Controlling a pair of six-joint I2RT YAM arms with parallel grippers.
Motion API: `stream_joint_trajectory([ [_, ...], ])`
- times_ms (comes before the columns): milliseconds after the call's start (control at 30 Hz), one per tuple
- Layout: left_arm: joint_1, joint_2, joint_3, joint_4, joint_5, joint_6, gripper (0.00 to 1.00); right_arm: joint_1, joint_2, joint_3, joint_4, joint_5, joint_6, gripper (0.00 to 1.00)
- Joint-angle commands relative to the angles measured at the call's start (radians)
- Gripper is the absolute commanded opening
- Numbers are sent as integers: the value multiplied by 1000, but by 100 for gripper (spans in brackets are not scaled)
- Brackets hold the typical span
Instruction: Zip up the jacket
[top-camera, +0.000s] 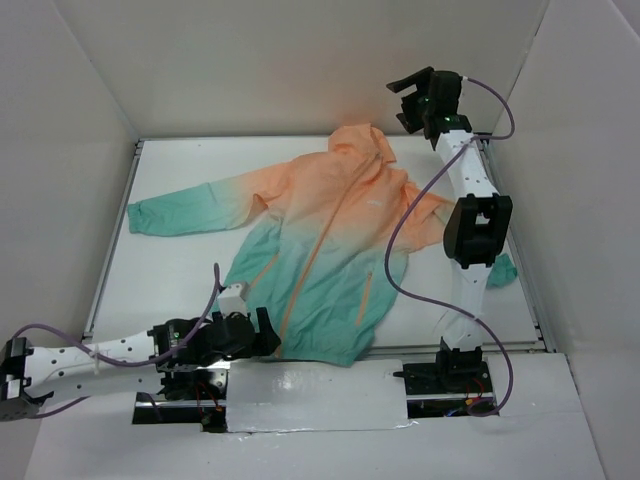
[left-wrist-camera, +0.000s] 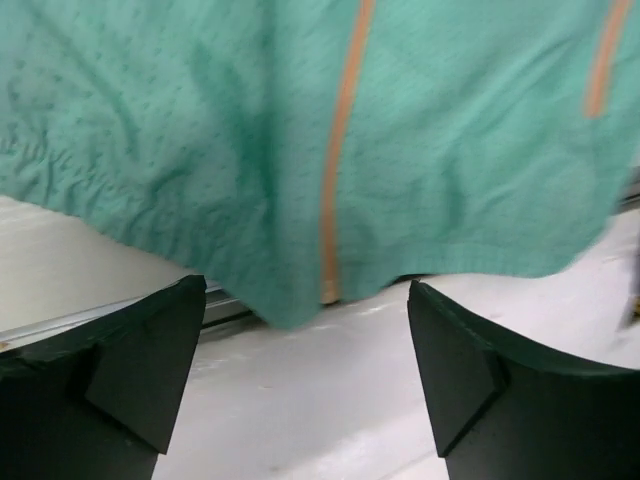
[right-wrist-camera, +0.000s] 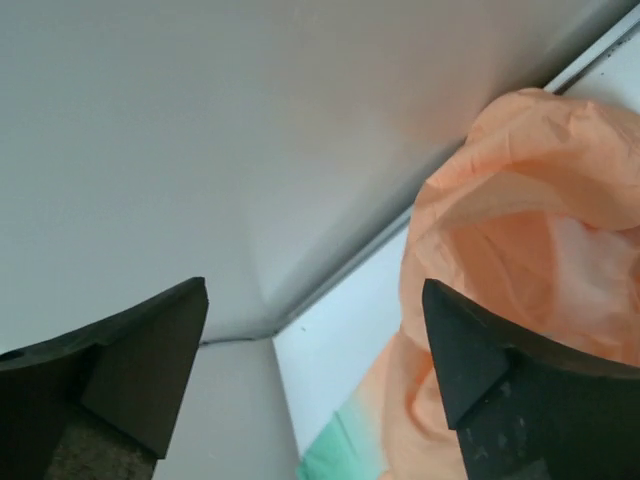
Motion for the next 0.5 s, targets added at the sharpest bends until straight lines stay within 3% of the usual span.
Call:
stream_joint_trajectory([
  [0,-5,-4,121,-53,-73,42,97,-3,-68,29,71,40,-73,100],
  [167,-5,3,290,-135,-135,109,99,9,-152,38,-26,45,-167,100],
  [333,26,94,497,-297,-334,129,99,81,-342,-37,-197,60,-420,100],
  [400,145,142,568,-343,-353,202,99,133,-476,-103,-225,51,-524,100],
  [433,275,180,635,-319,-334,300,99,150,-582,-189,-239,87,-547,100],
  [467,348,194,664,-319,-308,359,99,168,-584,-234,-244,98,-572,100],
])
